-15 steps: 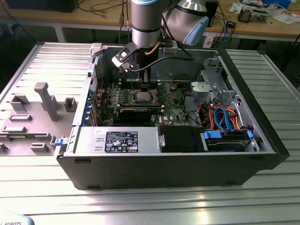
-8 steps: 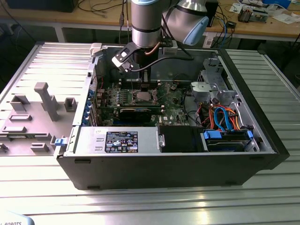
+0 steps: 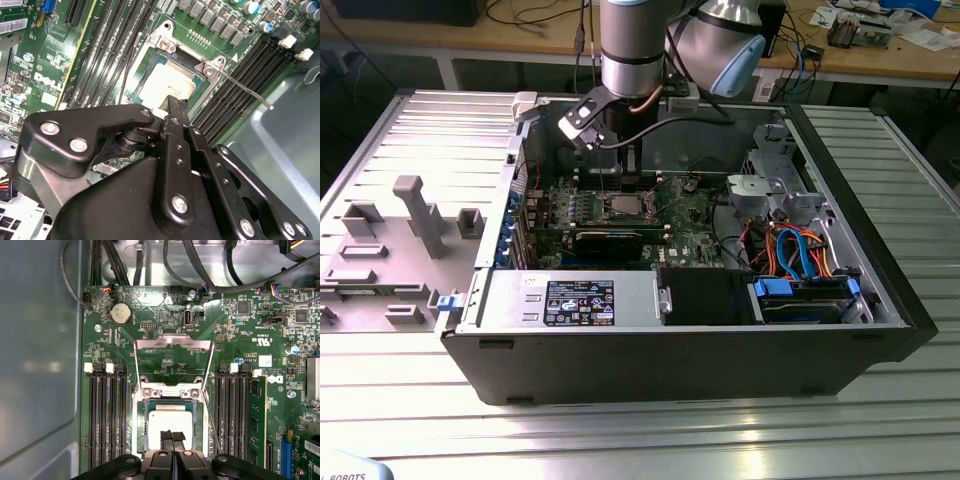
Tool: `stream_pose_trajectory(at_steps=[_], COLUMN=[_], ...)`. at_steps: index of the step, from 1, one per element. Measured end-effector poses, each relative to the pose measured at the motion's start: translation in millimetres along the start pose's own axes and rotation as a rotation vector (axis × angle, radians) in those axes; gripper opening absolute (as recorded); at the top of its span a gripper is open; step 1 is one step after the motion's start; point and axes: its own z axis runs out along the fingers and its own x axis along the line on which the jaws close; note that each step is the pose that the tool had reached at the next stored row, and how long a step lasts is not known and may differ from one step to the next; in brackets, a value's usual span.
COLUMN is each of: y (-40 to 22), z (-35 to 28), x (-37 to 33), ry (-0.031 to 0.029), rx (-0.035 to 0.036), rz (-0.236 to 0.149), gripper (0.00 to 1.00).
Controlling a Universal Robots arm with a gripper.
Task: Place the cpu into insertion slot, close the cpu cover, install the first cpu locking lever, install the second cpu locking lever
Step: 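Close the cpu cover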
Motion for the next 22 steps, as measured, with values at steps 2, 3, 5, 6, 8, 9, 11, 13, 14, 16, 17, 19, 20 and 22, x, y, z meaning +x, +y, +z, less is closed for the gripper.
stream_pose_trajectory(at_steps=[2,3,5,6,8,9,11,13,14,16,17,19,20,22], y=[0.0,0.0,0.1,0.1,0.1,0.1,0.1,0.1,0.1,0.1,0.1,0.2,0.2,0.2], z=[-1.1,-1.6,-3.2,-3.7,-4.5,-4.7,-5.0,-5.2,-5.1,-5.8,-6.7,-8.1,-8.8,-10.4], x=[0.0,0.0,0.0,0.0,0.0,0.0,0.0,0.0,0.0,0.0,0.0,0.1,0.1,0.1], ry=[0.0000,0.0000,0.0001,0.0000,0.0000,0.0001,0.0001,0.0000,0.0001,-0.0003,-0.0001,0.0008,0.0011,0.0016], rx=[0.0000,0.0000,-0.0001,0.0000,0.0000,-0.0001,0.0000,0.0000,0.0000,0.0002,0.0001,0.0000,0.0000,-0.0001], rz=[0.000,0.000,0.000,0.000,0.000,0.000,0.000,-0.001,-0.001,-0.001,-0.001,-0.001,-0.001,-0.001], gripper=[0.11,0.11,0.11,0.11,0.11,0.11,0.11,0.11,0.11,0.11,0.11,0.11,0.11,0.11])
